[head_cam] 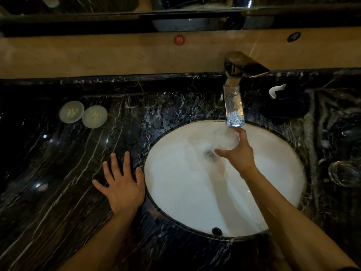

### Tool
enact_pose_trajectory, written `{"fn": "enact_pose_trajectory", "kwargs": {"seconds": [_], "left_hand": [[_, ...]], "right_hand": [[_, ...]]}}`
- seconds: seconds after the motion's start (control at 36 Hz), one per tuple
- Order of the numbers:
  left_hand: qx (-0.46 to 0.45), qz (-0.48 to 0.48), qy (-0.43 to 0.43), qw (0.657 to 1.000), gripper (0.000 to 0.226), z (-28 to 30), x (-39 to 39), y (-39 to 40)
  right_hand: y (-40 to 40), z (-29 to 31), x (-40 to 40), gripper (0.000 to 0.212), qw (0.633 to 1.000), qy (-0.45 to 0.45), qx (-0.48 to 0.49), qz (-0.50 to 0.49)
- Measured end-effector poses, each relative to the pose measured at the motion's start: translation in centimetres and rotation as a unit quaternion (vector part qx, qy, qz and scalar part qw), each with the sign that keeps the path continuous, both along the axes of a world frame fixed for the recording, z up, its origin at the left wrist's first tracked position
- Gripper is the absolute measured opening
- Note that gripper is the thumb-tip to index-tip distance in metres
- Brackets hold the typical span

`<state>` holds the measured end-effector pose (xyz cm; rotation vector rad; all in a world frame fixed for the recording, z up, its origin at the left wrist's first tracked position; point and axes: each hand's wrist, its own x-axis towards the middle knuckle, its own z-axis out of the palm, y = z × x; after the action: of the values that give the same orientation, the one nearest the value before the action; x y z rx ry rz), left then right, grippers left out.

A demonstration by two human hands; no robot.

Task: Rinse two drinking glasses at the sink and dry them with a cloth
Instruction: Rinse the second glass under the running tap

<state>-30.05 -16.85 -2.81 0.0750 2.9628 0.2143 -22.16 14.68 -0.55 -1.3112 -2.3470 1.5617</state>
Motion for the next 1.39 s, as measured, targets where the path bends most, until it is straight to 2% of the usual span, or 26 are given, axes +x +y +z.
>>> {"fn": "enact_pose_trajectory", "kwargs": {"seconds": [0.08, 0.17, 0.33, 0.47, 0.58, 0.64, 0.69, 0.81, 0.92, 0.97, 1.08, 1.17, 1.22, 1.28, 1.33, 1.39], "left_hand": [[-0.002, -0.001, -0.001, 1.0, 0.065, 0.0, 0.0, 0.0], [-0.001, -0.001, 0.002, 1.0, 0.065, -0.1, -0.1, 0.0], [0.002, -0.001, 0.003, 1.0, 0.065, -0.1, 0.0, 0.0], [0.002, -0.002, 0.002, 1.0, 0.065, -0.1, 0.0, 0.0], [0.004, -0.002, 0.0, 1.0, 0.066, 0.1, 0.0, 0.0], [0.005, -0.004, 0.0, 1.0, 0.066, 0.2, 0.0, 0.1], [0.006, -0.006, 0.001, 1.0, 0.066, 0.2, 0.0, 0.1], [0.004, -0.005, 0.003, 1.0, 0.066, 0.1, 0.0, 0.0], [0.001, -0.004, 0.003, 1.0, 0.065, 0.0, 0.0, 0.1], [0.0, -0.005, 0.003, 1.0, 0.065, 0.0, -0.1, 0.0], [0.001, -0.007, 0.008, 1.0, 0.065, -0.2, 0.0, 0.0], [0.003, -0.009, 0.012, 1.0, 0.064, -0.1, 0.1, 0.0], [0.0, -0.011, 0.011, 1.0, 0.064, -0.1, 0.0, -0.1], [0.001, -0.011, 0.012, 1.0, 0.064, -0.2, 0.0, -0.1], [0.001, -0.009, 0.012, 1.0, 0.064, -0.2, 0.0, -0.1], [0.002, -0.009, 0.011, 1.0, 0.064, -0.2, 0.1, -0.1]], "right_hand": [[0.2, 0.1, -0.3, 0.095, 0.998, -0.043, 0.037, 0.034], [0.7, 0.1, -0.4, 0.098, 0.995, -0.066, 0.023, 0.076], [0.4, -0.2, -0.4, 0.09, 0.999, 0.008, -0.02, -0.025], [1.6, -0.2, -0.2, 0.099, 0.997, -0.037, -0.021, 0.057], [1.2, -0.4, 0.2, 0.088, 0.999, 0.018, -0.045, -0.019], [1.0, -0.3, 0.0, 0.087, 0.999, 0.012, -0.024, -0.036], [1.2, -0.2, -0.1, 0.089, 1.0, -0.016, -0.004, -0.003], [1.7, 0.0, -0.1, 0.094, 0.997, -0.014, -0.046, 0.055], [1.1, -0.3, -0.2, 0.09, 0.994, 0.044, -0.093, -0.03], [1.0, -0.4, -0.5, 0.091, 0.996, 0.028, -0.073, -0.032], [1.5, -0.5, -0.4, 0.095, 0.997, -0.008, -0.072, 0.033], [1.2, -0.3, -0.3, 0.084, 0.997, 0.022, -0.079, -0.007], [1.0, -0.2, -0.4, 0.087, 0.998, 0.012, -0.051, -0.02], [1.1, -0.1, -0.6, 0.092, 0.999, -0.02, -0.021, 0.013], [1.5, -0.2, -0.5, 0.095, 0.998, -0.027, -0.043, 0.038], [1.6, -0.1, -0.4, 0.091, 0.993, 0.001, -0.117, 0.002]]}}
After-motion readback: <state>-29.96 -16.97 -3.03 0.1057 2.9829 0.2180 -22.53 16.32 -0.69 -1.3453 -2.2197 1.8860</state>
